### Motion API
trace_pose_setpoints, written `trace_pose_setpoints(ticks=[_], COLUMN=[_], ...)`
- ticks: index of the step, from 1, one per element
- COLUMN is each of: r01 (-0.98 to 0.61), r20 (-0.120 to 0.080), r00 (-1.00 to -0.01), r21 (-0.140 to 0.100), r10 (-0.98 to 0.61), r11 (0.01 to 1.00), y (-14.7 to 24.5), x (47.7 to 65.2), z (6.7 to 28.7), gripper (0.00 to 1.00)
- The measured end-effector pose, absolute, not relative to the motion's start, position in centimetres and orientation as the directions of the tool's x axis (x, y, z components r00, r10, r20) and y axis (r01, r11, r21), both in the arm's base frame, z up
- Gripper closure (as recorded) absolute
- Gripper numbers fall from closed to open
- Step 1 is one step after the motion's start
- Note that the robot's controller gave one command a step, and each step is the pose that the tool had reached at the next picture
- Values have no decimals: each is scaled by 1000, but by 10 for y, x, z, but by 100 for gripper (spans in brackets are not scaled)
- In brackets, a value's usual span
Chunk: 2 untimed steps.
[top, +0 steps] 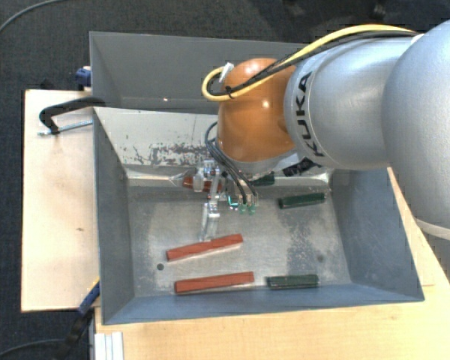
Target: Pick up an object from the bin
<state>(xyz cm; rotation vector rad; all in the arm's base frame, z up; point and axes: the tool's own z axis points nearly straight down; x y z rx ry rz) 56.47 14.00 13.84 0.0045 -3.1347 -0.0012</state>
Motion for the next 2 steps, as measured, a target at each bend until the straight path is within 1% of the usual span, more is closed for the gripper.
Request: trace_pose_setpoints(ticks=[1, 2], r01=[-51, -49], r20=[8, -4], r00=[-999, -999], r21=[-1, 1], r10=[-51, -49], r11=[999, 999], y=[115, 101], x=[533, 525], z=[66, 103], gripper=[0, 0])
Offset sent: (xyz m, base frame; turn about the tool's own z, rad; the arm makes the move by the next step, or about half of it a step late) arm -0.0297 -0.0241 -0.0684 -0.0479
